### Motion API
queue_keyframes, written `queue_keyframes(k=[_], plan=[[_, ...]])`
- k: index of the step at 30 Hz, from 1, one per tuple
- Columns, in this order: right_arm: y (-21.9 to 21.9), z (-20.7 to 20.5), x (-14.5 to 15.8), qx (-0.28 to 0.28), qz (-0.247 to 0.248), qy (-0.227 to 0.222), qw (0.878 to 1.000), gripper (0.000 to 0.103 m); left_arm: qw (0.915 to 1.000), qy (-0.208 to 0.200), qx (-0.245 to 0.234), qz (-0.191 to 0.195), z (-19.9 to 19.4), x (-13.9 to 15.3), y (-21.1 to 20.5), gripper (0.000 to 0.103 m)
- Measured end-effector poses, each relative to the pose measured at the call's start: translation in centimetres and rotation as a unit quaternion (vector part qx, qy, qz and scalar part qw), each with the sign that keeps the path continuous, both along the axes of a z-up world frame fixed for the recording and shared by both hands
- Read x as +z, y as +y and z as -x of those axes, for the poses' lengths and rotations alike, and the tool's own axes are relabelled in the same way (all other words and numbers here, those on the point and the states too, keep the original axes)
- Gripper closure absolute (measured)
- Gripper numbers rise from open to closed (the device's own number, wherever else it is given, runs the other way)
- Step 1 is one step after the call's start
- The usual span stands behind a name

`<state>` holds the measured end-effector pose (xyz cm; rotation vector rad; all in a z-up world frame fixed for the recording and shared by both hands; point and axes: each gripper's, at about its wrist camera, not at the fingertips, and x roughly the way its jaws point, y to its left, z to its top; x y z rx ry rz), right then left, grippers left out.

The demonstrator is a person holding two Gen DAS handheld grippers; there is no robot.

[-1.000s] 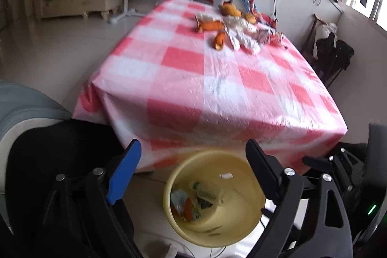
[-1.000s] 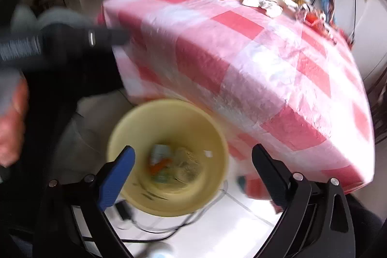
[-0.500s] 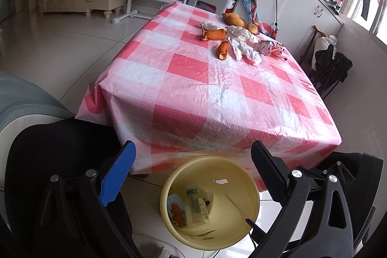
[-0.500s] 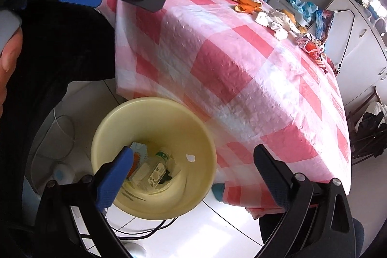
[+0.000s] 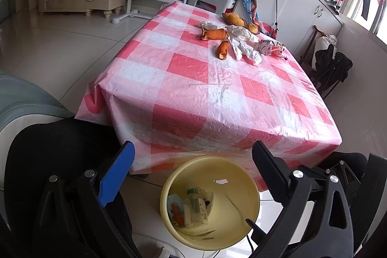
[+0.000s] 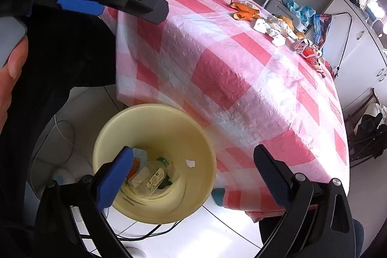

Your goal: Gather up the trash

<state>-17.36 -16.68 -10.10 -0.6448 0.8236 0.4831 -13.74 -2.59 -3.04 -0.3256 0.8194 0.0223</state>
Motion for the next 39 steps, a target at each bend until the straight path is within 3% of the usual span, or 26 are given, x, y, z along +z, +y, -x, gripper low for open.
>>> queue_keyframes(k=[39], plan=[[0.16, 0.45, 0.83, 0.015, -0.021, -0.012, 1.0, 0.008, 1.0, 0.002, 0.0, -0.001, -0.07, -0.22, -0.06, 0.008]])
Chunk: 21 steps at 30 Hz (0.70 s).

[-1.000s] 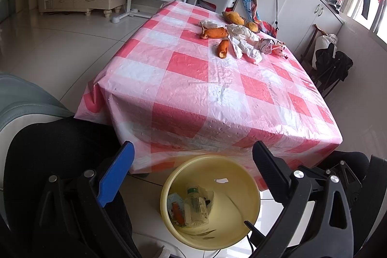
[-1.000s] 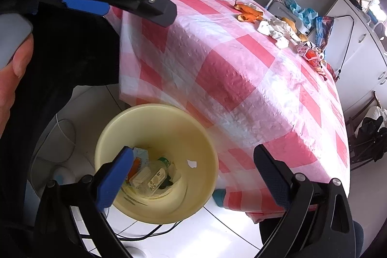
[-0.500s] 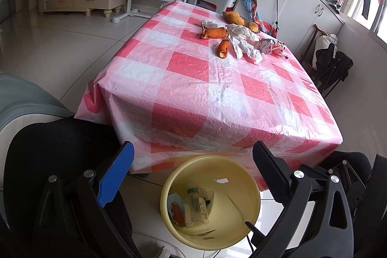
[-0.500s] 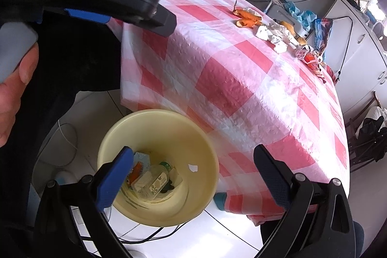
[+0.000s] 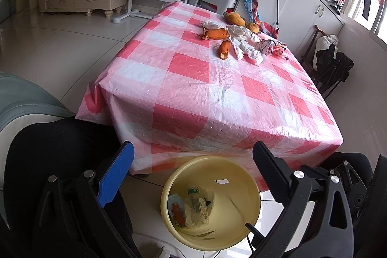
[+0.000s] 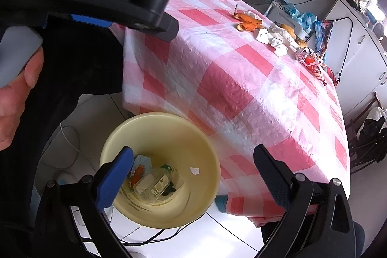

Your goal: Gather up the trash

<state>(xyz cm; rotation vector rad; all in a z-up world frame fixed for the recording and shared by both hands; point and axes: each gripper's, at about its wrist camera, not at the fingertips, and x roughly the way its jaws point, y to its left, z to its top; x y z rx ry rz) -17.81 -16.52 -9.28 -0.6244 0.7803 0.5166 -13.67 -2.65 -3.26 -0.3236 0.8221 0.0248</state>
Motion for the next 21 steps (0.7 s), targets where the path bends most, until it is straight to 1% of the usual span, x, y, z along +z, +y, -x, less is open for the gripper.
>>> queue_keyframes(k=[21], plan=[[-0.27, -0.14, 0.22, -0.006, -0.008, -0.003, 1.0, 0.008, 1.0, 0.0, 0.0, 0.0, -0.02, -0.05, 0.07, 0.008]])
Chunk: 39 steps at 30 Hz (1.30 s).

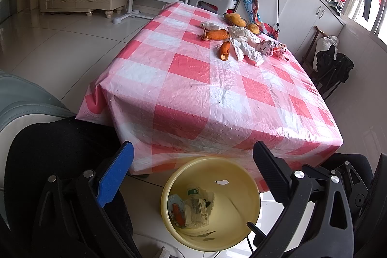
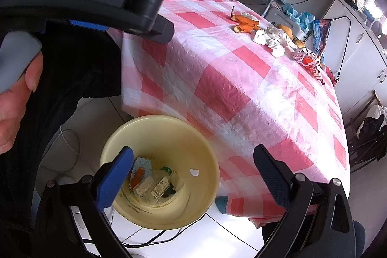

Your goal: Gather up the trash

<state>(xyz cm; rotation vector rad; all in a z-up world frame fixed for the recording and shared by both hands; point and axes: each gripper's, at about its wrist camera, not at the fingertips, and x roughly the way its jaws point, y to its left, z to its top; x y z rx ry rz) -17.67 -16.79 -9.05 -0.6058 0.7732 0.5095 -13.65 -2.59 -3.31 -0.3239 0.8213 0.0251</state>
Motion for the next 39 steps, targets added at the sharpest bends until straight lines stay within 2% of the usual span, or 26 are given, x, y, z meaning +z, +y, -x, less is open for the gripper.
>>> queue_keyframes(k=[39], plan=[[-0.25, -0.05, 0.38, -0.005, -0.007, -0.005, 1.0, 0.008, 1.0, 0.0, 0.0, 0.0, 0.04, -0.06, 0.04, 0.007]])
